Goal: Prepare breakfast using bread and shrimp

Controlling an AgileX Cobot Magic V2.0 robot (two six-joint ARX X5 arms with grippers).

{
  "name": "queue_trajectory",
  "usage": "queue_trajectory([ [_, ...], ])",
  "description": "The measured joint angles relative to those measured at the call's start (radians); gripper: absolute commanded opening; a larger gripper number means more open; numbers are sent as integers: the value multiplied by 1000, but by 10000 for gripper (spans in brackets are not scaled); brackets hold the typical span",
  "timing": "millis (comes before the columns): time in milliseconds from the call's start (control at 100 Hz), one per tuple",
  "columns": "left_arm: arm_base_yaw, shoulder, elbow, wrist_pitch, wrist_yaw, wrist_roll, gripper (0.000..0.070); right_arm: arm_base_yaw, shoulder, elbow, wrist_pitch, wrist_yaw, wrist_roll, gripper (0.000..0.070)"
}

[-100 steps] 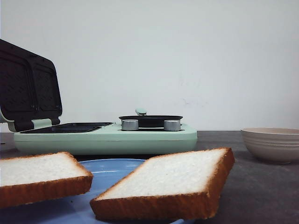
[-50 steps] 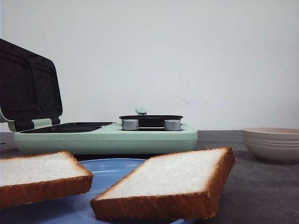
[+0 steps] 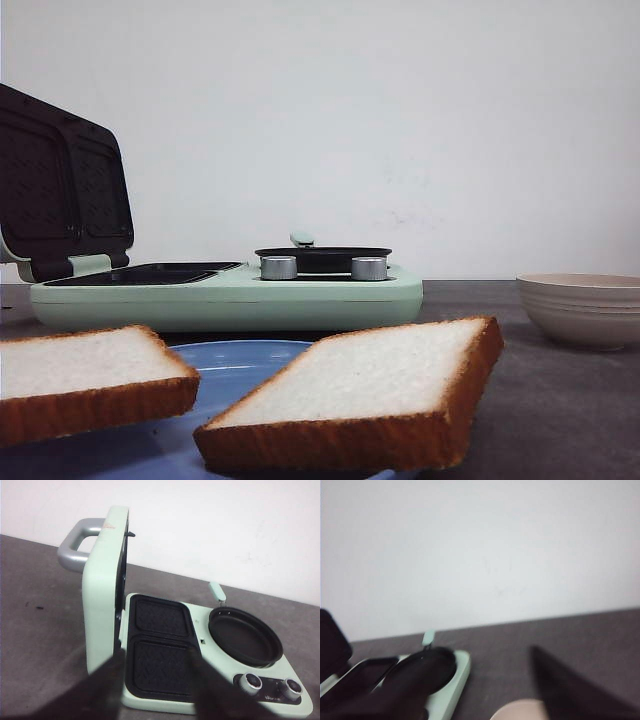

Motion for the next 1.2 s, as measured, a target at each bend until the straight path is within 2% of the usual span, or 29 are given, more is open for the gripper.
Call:
queue_trajectory([
  [40, 0, 0, 0, -19, 0, -2, 384, 5, 0, 0, -16, 0, 5, 563],
  [120, 0, 4, 0, -60, 14, -19, 476, 13, 0, 0, -37, -1, 9, 562],
  [300, 0, 34, 0, -205, 118, -79, 475, 18, 13, 0, -83, -39, 53, 561],
  [450, 0, 149, 0, -329, 203, -93, 476, 18, 76, 0, -130, -130, 79, 560],
  [530, 0, 224, 0, -349, 269, -95, 475, 26, 92, 0, -130, -161, 87, 560],
  [740, 0, 433, 0, -405, 508, -100, 475, 61, 85, 1, -130, -164, 88, 560],
  [820, 0, 511, 0, -446, 579, -77, 475, 76, 85, 1, -139, -164, 88, 560],
  [1021, 0, 622, 0, -521, 585, 1, 475, 119, 85, 1, -148, -164, 81, 560],
  [1201, 0, 630, 3, -516, 530, 35, 475, 152, 85, 1, -148, -162, 62, 560],
])
